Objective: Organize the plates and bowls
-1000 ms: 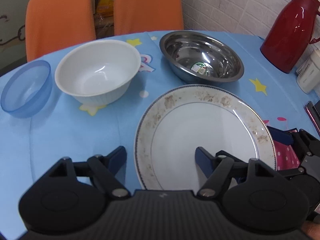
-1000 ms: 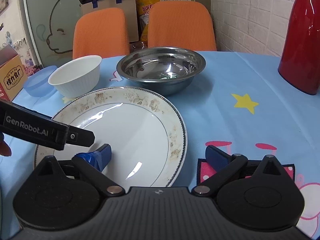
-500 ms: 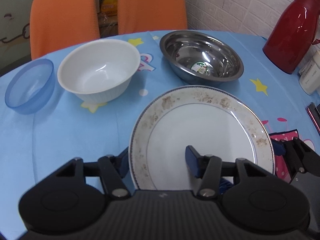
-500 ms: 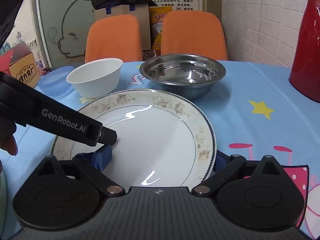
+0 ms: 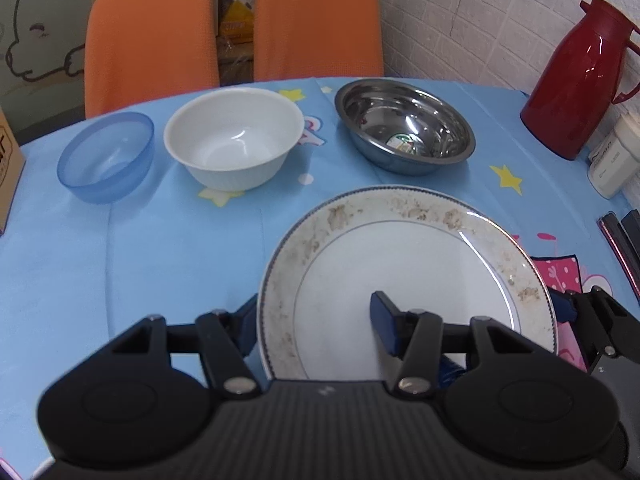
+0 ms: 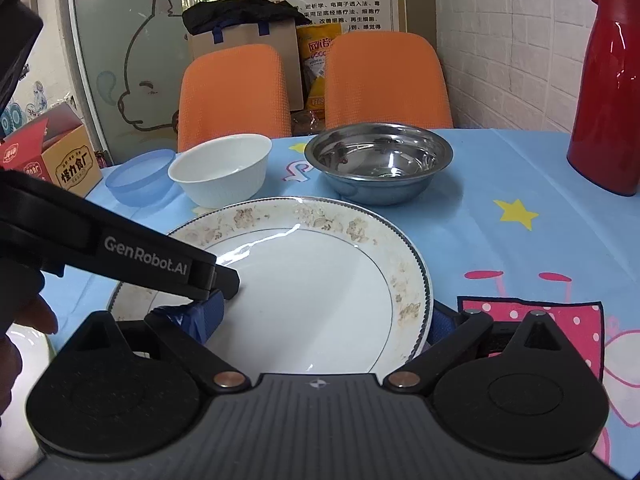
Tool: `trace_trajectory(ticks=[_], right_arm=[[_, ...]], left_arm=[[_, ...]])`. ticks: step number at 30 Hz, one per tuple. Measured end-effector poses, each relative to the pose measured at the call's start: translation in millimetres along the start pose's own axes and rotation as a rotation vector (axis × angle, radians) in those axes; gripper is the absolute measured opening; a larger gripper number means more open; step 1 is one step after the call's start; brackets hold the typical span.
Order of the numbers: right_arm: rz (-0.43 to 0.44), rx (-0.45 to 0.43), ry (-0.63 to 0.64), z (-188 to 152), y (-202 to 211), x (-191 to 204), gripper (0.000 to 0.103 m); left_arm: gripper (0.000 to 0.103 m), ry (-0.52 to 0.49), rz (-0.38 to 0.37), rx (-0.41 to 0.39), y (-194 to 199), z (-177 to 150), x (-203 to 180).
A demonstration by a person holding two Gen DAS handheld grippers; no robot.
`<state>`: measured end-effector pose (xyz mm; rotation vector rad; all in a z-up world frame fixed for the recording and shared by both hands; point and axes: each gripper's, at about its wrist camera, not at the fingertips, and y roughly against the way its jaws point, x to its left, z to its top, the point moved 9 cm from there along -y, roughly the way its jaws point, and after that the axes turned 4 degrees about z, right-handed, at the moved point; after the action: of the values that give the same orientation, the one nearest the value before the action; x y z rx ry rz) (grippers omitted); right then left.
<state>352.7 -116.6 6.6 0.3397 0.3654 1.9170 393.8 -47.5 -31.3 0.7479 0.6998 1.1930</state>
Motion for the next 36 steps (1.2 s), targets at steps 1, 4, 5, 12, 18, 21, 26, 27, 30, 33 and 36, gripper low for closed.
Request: trace_trajectory(ticks=[1,4,5,12,18,21,26,27,30,33,36], right_arm=[[0.001,-0.005,0.004,1,3,3,0.088],[0.008,-0.021,0.01,5,14,11,0.088],[0.01,-0.028,0.015,6,19,15,0.088],[0.049,-0.079,0.063,10,50,57,0.088],[0.119,-0.098,0.107,3,68,112,0.088],[0.165,-0.094,0.116,-9,72,144,0.088],[0.227,-0.04,0.113,-40,69,181,0.088],[0.233,-0.029,0.113,-46,68,185,0.088],[0.233,-0.004,0.122,-60,66,194,0.088],[0.218,0.012,0.136,-72,64,199,0.088],[0.21,0.022,0.133,-77,59,198,0.089]], left_arm=[[0.052,0.005,-0.002,-0.005,4,0,1],[0.052,0.015,-0.002,-0.028,20,-2,6],[0.052,0.02,-0.002,-0.036,27,-4,9],[0.052,0.065,0.024,-0.097,80,-22,41],[0.052,0.128,0.072,-0.121,124,-57,91],[0.051,0.153,0.116,-0.121,138,-81,115],[0.05,0.183,0.17,-0.091,147,-126,149],[0.05,0.188,0.172,-0.085,147,-134,152],[0.05,0.208,0.166,-0.068,141,-150,159],[0.05,0.229,0.148,-0.057,133,-161,163],[0.048,0.242,0.127,-0.055,128,-164,164]])
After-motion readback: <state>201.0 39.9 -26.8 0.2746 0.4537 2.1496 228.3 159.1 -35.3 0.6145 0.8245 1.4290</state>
